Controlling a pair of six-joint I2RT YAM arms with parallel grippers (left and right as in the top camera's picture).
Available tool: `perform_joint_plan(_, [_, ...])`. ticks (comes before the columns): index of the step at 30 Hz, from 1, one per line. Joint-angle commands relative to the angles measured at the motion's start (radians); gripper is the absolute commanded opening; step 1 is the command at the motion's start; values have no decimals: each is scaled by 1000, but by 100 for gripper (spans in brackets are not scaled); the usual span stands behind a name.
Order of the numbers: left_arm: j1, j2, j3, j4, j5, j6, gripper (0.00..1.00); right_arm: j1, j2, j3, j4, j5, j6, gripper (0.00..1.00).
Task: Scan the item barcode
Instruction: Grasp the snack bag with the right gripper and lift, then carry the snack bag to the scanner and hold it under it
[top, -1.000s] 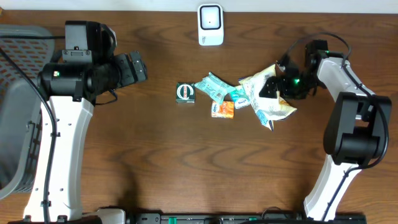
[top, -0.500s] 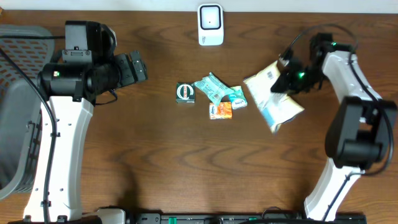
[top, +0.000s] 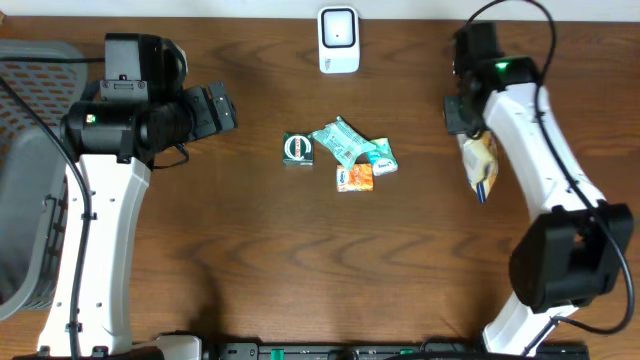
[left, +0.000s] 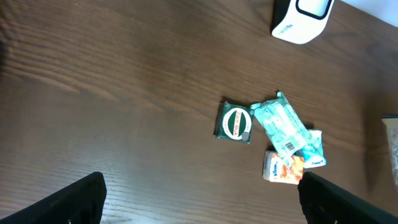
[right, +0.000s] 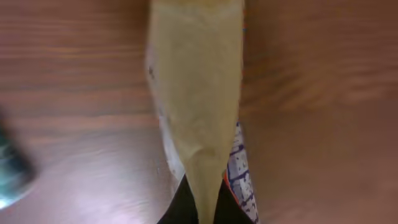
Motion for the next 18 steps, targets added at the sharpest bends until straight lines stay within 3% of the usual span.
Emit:
perform_joint_plan(1, [3, 2, 4, -3, -3, 6, 98, 68, 61, -55, 38, 272, 119, 1])
perform_joint_plan(7, [3, 2, 4, -3, -3, 6, 98, 144, 90, -56, 73, 40, 129, 4])
perform_joint_plan(8, [4, 2, 4, -3, -3, 6, 98, 162, 90, -54, 86, 0, 127, 10])
perform_joint_plan(10, [3, 2, 4, -3, -3, 6, 98, 184, 90, -52, 103, -20, 127, 34])
perform_joint_plan(13, [3, 2, 4, -3, -3, 6, 98, 196, 88, -30, 97, -7, 117, 55])
perform_joint_plan(15, [3, 2, 4, -3, -3, 6, 98, 190, 86, 6, 68, -8, 112, 78])
perform_joint_plan(18, [3, 2, 4, -3, -3, 6, 98, 153, 86, 102, -23, -8, 112, 94])
